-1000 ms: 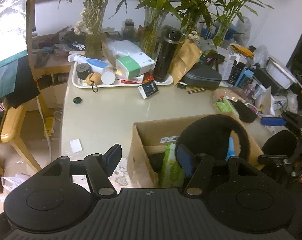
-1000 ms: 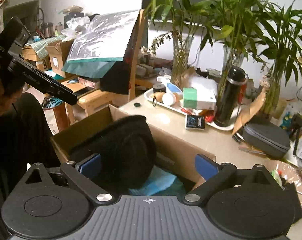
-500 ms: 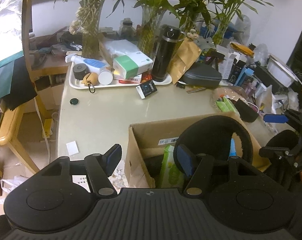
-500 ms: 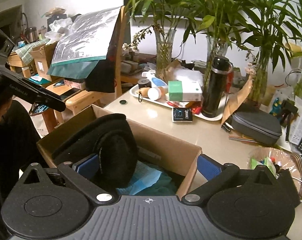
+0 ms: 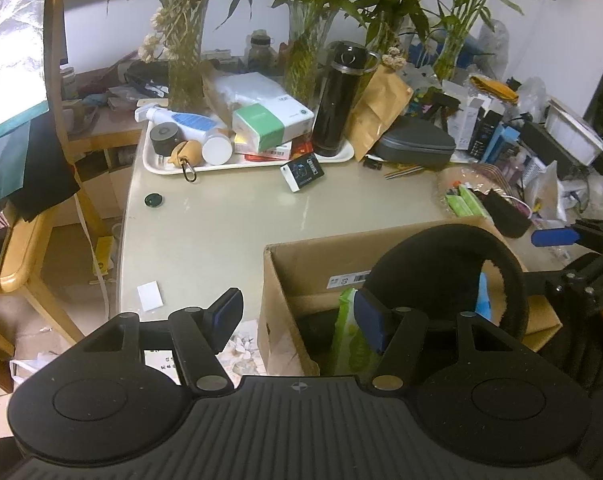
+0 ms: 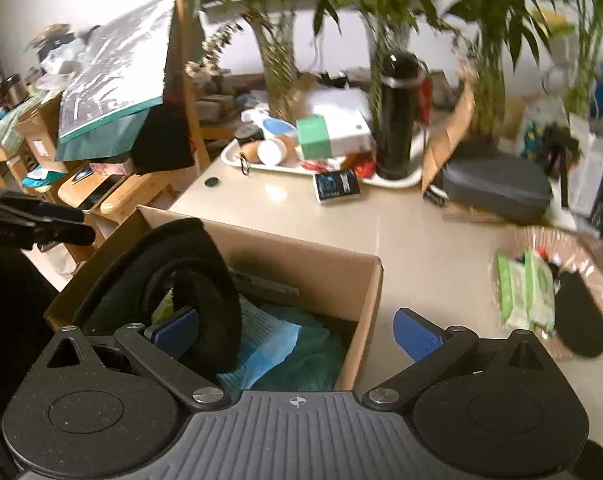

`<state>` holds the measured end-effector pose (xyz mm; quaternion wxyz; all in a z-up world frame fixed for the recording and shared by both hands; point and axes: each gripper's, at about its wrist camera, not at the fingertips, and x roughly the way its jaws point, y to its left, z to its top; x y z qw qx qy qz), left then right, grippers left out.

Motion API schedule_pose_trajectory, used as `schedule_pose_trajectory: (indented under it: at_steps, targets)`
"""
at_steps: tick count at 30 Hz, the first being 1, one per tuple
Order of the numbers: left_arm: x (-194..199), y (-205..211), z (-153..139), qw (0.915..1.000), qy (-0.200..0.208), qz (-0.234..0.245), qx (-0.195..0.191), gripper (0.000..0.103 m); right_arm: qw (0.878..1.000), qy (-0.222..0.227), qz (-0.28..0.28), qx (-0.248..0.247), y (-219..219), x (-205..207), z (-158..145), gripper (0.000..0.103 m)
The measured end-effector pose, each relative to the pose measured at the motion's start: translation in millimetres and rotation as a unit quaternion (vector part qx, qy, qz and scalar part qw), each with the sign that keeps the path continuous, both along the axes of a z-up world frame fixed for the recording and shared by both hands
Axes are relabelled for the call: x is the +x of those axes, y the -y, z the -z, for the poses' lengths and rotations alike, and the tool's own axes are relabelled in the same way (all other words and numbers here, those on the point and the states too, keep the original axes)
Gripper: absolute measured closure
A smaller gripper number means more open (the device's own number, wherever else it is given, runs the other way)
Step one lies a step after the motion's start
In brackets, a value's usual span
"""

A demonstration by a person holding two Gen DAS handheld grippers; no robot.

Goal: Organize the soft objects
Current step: 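Move the left gripper to the yellow wipes packet on the desk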

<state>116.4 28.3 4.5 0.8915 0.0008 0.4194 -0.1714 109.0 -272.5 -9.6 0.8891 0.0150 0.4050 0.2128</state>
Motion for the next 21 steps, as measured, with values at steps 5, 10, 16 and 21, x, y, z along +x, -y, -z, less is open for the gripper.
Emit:
schedule_pose_trajectory:
  at_steps: [5,10,16,21]
  targets:
    - [4.1,0.4,3.4,1.0,0.002,-0.001,0.001,0.042,0.999,-0.036,0.016,0.006,1.8,14.1,9.0,0.0]
    - [10.6,1.2,4.6,1.0,0.003,-0.001,0.005,0.042,0.999,-0.041,0.015,0.002,1.3,25.7,10.4,0.0]
    - [25.9,1.4,3.2,1.0,0.005,0.0,0.001,0.042,0.999,-0.035,0.014,-0.001,2.9,44.1,8.3,0.0]
    - [41.9,4.9,2.8,1.0,0.007,0.005,0.003,0.042,0.999,-0.028,0.017,0.001,6.8,63.0,5.2,0.0]
